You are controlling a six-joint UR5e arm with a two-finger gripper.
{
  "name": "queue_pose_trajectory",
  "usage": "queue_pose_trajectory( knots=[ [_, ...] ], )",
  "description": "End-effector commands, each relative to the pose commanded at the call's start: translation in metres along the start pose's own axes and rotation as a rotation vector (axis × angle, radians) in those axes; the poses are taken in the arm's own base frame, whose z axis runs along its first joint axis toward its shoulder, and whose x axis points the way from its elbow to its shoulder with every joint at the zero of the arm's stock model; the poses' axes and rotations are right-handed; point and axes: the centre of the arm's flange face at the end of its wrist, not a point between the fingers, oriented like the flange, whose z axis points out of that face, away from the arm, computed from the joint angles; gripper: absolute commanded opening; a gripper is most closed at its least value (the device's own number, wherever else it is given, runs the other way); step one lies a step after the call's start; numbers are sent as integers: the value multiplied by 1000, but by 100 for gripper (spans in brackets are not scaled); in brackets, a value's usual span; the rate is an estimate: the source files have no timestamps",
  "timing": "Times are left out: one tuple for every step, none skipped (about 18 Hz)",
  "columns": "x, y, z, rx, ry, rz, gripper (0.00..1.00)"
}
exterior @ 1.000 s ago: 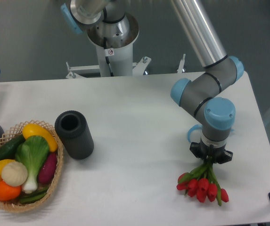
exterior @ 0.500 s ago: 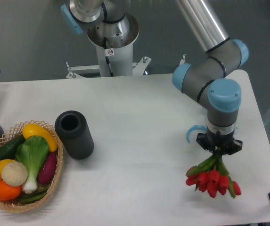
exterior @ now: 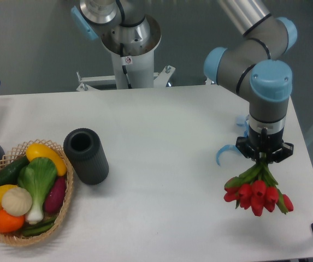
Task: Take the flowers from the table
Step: 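Lift the grasped tulips up off the table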
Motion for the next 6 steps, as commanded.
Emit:
queue_pose_trajectory(
  knots=[
    [-2,-1,-4,-10,16,0,0],
    [-4,-2,-10,-17,29,2,0],
    [-5,-1,-13,-29,45,1,0],
    [-7,-1,-16,-34,53,5,0],
    [-6,-1,-17,-38,60,14,0],
    [-6,0,-19,-39,59,20,0]
  ],
)
